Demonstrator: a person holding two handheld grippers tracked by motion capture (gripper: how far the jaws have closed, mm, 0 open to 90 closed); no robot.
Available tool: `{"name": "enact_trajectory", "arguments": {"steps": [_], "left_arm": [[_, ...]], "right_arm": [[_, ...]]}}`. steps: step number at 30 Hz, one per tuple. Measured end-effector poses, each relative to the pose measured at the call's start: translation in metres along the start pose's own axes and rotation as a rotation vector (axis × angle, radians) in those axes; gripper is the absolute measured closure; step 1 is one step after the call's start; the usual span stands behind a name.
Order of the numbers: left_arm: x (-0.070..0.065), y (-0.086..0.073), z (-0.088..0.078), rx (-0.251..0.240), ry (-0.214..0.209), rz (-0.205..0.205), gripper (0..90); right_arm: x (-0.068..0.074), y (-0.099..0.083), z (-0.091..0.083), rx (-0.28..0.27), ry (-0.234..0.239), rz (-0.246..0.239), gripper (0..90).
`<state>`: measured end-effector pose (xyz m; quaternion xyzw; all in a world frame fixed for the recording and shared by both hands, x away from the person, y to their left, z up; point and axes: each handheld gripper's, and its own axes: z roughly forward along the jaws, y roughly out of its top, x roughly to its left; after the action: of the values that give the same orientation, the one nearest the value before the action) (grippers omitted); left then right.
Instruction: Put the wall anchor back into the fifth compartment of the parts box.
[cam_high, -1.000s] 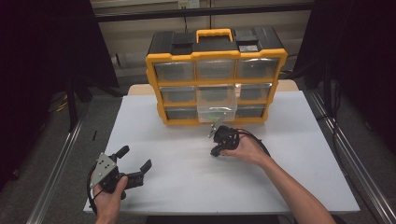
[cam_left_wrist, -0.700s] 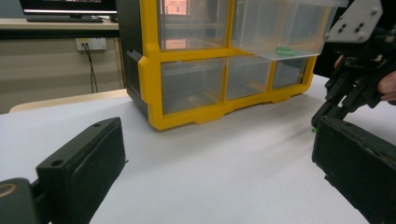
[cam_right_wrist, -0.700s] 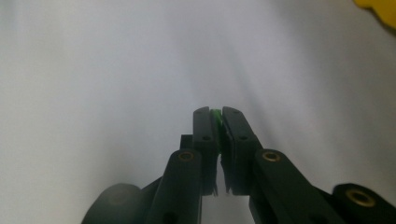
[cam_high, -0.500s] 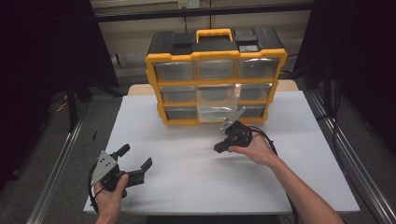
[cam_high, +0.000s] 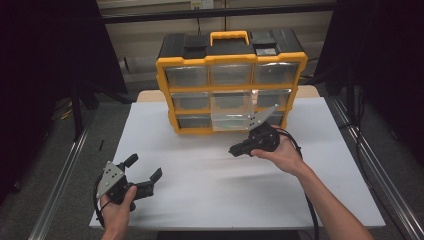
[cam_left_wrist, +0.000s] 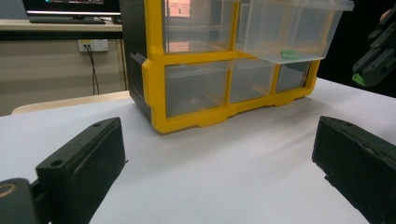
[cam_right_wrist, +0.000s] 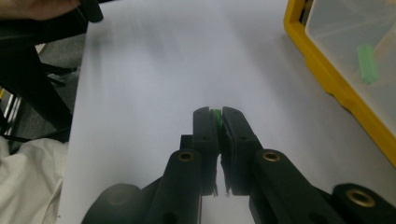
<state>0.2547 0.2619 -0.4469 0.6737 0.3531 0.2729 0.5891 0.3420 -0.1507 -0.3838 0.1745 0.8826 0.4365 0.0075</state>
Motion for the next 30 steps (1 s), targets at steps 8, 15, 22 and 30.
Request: {"name": "enact_trajectory", "arguments": {"steps": [8, 15, 22, 30], "left_arm": [[0.002, 0.000, -0.006, -0.011, 0.003, -0.001, 2.8], [0.002, 0.000, -0.007, -0.008, 0.008, -0.007, 2.8], [0.002, 0.000, -0.009, -0.010, 0.008, 0.003, 2.9], [0.003, 0.000, -0.009, -0.014, 0.022, -0.007, 2.8]], "right_arm": [[0.006, 0.008, -0.014, -0.038, -0.015, -0.006, 84.6], [0.011, 0.017, -0.019, -0.047, -0.015, -0.013, 84.6], [0.013, 0.041, -0.041, -0.069, -0.049, -0.052, 84.7], [0.010, 0.069, -0.068, -0.102, -0.088, -0.073, 84.7]]}}
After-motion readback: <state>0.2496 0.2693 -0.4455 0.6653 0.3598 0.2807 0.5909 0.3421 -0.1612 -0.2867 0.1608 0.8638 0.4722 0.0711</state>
